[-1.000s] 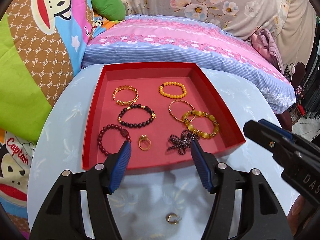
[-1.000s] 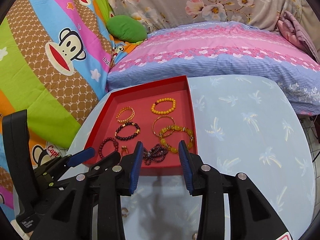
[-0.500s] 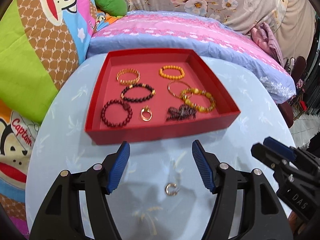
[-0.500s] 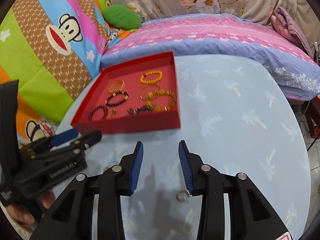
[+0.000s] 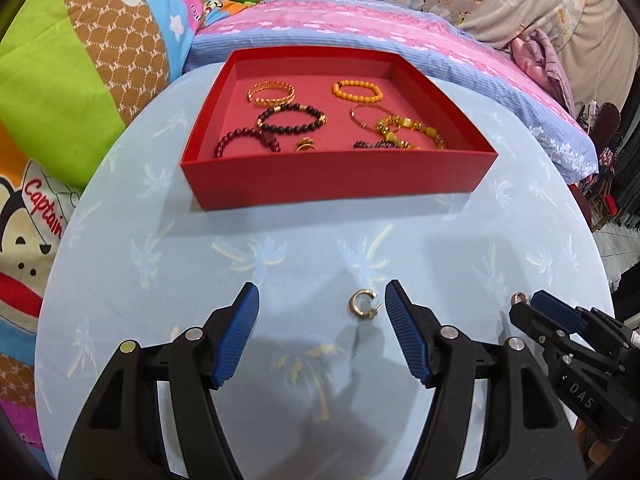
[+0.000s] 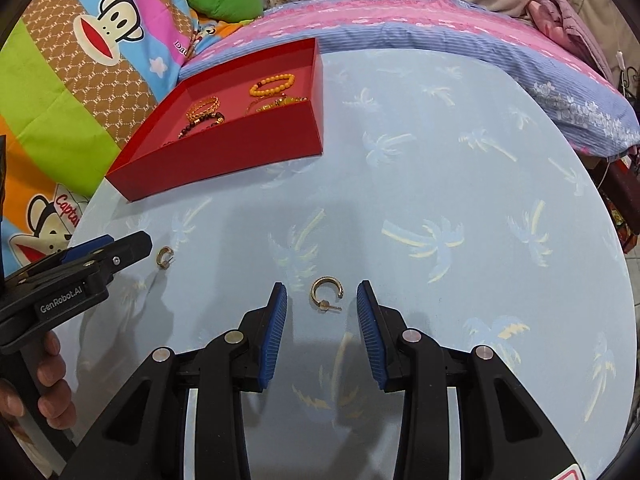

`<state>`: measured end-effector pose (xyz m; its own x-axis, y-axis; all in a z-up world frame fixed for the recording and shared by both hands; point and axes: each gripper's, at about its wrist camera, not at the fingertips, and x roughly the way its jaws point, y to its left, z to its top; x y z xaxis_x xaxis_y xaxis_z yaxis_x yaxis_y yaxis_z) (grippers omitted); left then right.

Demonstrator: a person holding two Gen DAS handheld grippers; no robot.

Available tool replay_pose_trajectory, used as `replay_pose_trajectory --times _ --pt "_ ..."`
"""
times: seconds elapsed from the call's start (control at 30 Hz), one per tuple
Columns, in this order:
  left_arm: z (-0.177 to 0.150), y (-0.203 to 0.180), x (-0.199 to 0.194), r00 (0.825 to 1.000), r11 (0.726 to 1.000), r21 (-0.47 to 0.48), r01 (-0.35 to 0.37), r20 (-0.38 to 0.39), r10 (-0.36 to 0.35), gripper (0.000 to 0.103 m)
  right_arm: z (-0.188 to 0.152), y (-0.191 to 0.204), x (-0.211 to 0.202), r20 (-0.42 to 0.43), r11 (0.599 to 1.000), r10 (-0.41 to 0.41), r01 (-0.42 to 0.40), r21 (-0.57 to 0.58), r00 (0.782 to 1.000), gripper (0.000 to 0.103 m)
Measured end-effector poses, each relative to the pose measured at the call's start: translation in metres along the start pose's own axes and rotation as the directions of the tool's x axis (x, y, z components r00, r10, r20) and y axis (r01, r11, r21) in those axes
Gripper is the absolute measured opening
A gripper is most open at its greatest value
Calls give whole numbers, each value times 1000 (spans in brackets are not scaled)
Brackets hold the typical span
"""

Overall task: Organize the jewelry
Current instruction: 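Withdraw both open grippers from the box toward the gold hoop earrings, then grasp a gold hoop earring with the left gripper while the right grasps the other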

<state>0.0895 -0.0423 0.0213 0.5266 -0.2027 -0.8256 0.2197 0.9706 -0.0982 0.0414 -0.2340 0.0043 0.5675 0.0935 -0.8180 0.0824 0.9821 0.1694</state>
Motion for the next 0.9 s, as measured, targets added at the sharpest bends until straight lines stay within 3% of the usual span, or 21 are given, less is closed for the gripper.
replay_pose_trajectory --times 0.13,0.27,0.67,0.9 --pt "-3 2 1 1000 1000 -7 1 -7 -1 62 0 2 2 3 1000 -5 5 -14 1000 32" --pt "-6 2 2 1000 1000 -12 2 -17 -3 62 0 6 5 6 999 -19 20 -36 1000 16" --pt "-7 -8 14 999 1000 23 10 -31 -10 61 -1 8 4 -2 1000 13 -13 -15 1000 16" --pt "-5 -17 20 1000 998 64 4 -22 -3 47 -1 11 5 -8 1000 24 -25 -17 1000 16"
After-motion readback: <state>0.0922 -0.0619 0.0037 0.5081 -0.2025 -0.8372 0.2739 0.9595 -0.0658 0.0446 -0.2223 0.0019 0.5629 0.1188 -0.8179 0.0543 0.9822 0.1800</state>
